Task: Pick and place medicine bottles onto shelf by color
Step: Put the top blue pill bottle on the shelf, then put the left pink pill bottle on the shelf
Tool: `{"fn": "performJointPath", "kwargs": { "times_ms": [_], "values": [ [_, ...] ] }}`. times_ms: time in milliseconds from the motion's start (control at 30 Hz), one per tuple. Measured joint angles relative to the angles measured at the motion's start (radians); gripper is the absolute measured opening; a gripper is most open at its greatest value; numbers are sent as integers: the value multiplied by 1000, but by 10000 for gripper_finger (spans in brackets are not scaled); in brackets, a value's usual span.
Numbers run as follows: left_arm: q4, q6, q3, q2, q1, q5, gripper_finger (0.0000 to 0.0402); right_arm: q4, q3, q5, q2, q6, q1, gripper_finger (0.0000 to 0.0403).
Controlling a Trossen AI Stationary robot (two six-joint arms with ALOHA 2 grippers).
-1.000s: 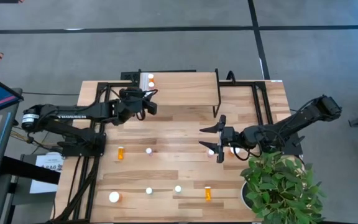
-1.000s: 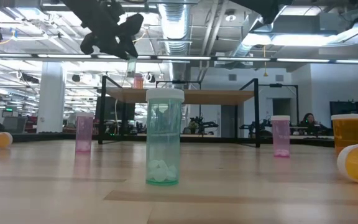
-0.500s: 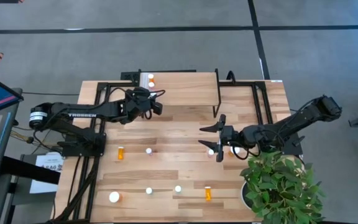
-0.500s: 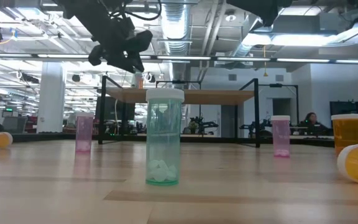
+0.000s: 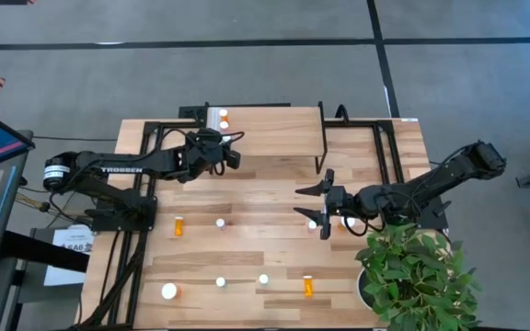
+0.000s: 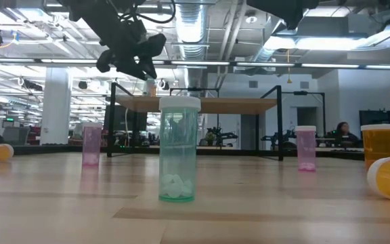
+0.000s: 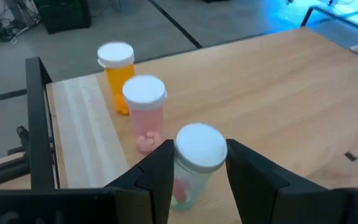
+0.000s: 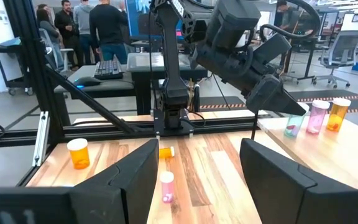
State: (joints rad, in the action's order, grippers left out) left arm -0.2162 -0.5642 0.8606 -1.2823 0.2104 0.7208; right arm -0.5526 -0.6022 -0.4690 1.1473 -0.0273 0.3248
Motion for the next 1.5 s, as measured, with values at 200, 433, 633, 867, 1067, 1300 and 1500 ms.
{"fn": "performJointPath", "kwargs": {
  "times_ms": [200,433,633,867,1067,1300,1500],
  "values": [
    [0,-2,-1,-1,-3,-11,156,0,0,0,0,-2,0,249],
    [2,-1,-1,-1,-6,-10,175,2,0,0,0,-1,0,249],
    [-7,12,-1,33,-6,-3,179,9,0,0,0,-1,0,249],
    [-16,33,-1,103,-7,0,179,9,0,0,0,-1,0,249],
    [-16,90,-1,190,-51,2,179,11,0,0,0,-1,0,249],
    [-125,50,0,226,-283,55,179,25,0,0,0,-5,0,249],
    [-357,-251,0,210,-512,102,179,41,0,0,0,-30,0,249]
  ]
}}
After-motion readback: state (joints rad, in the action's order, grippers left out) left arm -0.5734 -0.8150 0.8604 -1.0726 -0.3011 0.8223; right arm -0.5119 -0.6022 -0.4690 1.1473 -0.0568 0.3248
